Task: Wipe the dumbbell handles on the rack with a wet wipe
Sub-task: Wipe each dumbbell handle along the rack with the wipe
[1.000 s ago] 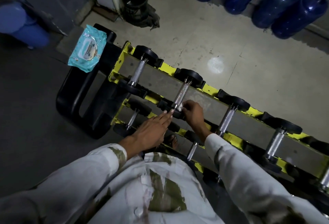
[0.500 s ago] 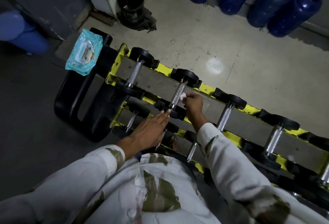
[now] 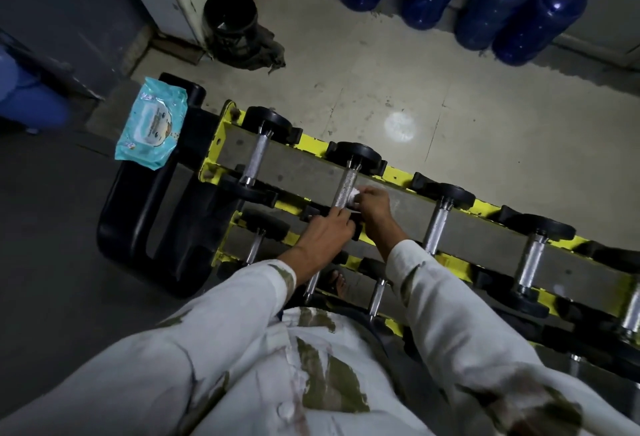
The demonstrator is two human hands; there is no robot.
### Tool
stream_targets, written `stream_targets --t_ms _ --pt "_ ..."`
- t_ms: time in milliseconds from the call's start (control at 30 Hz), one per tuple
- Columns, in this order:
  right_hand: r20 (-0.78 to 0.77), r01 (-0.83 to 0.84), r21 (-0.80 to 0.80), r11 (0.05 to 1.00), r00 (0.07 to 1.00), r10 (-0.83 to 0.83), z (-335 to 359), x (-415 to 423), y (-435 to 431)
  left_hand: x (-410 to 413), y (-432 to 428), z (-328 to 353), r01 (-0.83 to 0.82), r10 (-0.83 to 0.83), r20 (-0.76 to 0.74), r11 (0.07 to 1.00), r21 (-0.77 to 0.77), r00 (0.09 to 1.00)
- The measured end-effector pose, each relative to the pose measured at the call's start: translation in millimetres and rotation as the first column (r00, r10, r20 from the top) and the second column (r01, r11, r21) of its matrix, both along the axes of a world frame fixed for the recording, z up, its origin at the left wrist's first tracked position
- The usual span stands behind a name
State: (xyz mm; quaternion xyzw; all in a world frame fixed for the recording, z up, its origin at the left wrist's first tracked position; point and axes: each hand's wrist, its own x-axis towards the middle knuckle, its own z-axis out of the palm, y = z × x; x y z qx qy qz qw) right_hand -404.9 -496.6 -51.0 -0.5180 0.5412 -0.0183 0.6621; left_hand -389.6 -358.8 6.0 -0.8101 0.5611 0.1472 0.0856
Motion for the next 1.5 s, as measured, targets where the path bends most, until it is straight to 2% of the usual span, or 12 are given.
stream_targets --t_ms 133,267,467,567,767,900,1167,1233,1300,1367,1433,1500 --pt "-0.005 -0.024 0.001 1.0 1.0 0.024 1.6 -4.3 0.5 24.9 10.2 -6.1 -0.079 0.052 -0.252 0.992 -0.096 0.966" --pt "-0.016 -0.166 0.02 0.986 0.986 0.166 1.2 -16.0 14.0 51.7 33.2 -23.0 -0.257 0.095 -0.534 0.937 -0.238 0.84" --pt "-0.093 -0.249 -0.041 0.968 0.965 0.244 -13.2 -19.5 8.4 57.5 27.8 -27.7 -0.292 0.137 -0.626 0.944 -0.151 0.767" --pt "-0.071 -0.231 -0.052 0.972 0.971 0.227 -9.7 -14.8 7.3 52.0 30.5 -24.9 -0.288 0.149 -0.592 0.947 -0.146 0.792" --pt "0.052 0.16 0.079 0.984 0.985 -0.165 11.4 35.9 -22.3 26.8 42.8 -2.0 -0.13 0.03 -0.328 0.949 -0.289 0.944" --pt "0.02 0.171 0.345 0.923 0.982 -0.19 15.4 24.3 -9.2 13.3 63.7 -0.6 -0.021 -0.052 -0.273 0.966 -0.257 0.961" --pt "0.078 0.357 0.431 0.829 0.901 -0.428 8.8 29.8 -0.6 7.0 61.2 2.7 -0.026 -0.017 -0.255 0.986 -0.164 0.967" --pt "0.134 0.45 0.303 0.84 0.853 -0.505 6.2 30.5 9.6 7.3 61.0 6.1 -0.039 -0.003 -0.27 0.988 -0.149 0.963" --pt "0.188 0.485 -0.059 0.872 0.864 -0.467 4.7 28.9 19.5 6.2 60.3 9.5 -0.047 0.008 -0.277 0.99 -0.134 0.961" --pt "0.169 0.307 -0.468 0.829 0.952 -0.256 5.4 21.5 28.5 5.1 60.0 12.6 -0.054 0.017 -0.291 0.991 -0.12 0.956" --pt "0.108 0.045 -0.741 0.67 0.993 0.053 6.5 8.4 29.7 3.6 61.0 13.2 -0.058 0.026 -0.314 0.994 -0.095 0.949" --pt "-0.077 -0.226 -0.882 0.413 0.935 0.347 5.1 -2.6 17.3 2.7 63.0 11.3 -0.062 0.036 -0.334 0.996 -0.067 0.942"
